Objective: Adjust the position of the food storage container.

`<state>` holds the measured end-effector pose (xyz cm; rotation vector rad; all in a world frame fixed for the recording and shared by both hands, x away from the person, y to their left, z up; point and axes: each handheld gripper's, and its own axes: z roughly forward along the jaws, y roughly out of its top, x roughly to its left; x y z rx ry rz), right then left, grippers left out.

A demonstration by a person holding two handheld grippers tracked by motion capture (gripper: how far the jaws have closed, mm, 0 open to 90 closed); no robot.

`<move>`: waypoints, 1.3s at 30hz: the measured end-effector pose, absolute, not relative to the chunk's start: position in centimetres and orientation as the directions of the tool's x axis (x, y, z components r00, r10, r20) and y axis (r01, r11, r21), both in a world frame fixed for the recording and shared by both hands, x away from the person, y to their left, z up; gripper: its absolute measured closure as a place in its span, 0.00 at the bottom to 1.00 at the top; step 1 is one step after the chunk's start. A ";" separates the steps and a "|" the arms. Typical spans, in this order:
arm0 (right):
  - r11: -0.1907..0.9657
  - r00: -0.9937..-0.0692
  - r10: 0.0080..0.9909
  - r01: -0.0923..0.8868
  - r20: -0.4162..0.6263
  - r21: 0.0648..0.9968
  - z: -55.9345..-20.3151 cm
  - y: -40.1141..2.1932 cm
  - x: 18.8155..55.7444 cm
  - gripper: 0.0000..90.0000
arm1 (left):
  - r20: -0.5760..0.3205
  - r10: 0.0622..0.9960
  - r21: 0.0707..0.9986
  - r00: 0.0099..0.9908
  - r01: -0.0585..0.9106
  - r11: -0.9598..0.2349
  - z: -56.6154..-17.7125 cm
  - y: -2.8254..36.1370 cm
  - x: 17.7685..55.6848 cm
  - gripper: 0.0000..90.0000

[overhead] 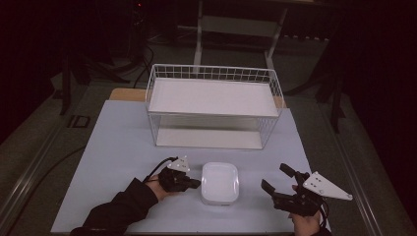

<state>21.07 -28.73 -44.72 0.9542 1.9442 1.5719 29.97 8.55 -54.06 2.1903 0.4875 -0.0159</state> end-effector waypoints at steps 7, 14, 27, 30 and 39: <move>0.108 -0.654 0.754 0.227 0.070 0.968 -44.7 -28.7 21.1 0.15 | -0.192 0.338 0.758 0.921 0.358 -0.545 -54.0 8.0 30.2 0.99; 0.112 -0.656 0.752 0.236 0.073 0.965 -44.9 -28.6 21.2 0.15 | -0.206 0.317 0.763 0.926 0.355 -0.541 -54.0 6.9 30.2 0.99; 0.144 -0.680 0.730 0.238 0.060 0.960 -45.0 -28.6 21.5 0.14 | -0.214 0.339 0.788 0.916 0.367 -0.494 -52.2 8.3 29.8 0.96; 0.158 -0.679 0.733 0.237 0.047 0.959 -45.0 -28.4 21.7 0.13 | -0.209 0.349 0.809 0.914 0.362 -0.464 -50.8 8.9 29.2 0.87; 0.206 -0.689 0.725 0.194 -0.016 0.959 -44.5 -27.4 21.9 0.12 | -0.273 0.344 0.865 0.898 0.386 -0.321 -46.9 9.5 27.7 0.27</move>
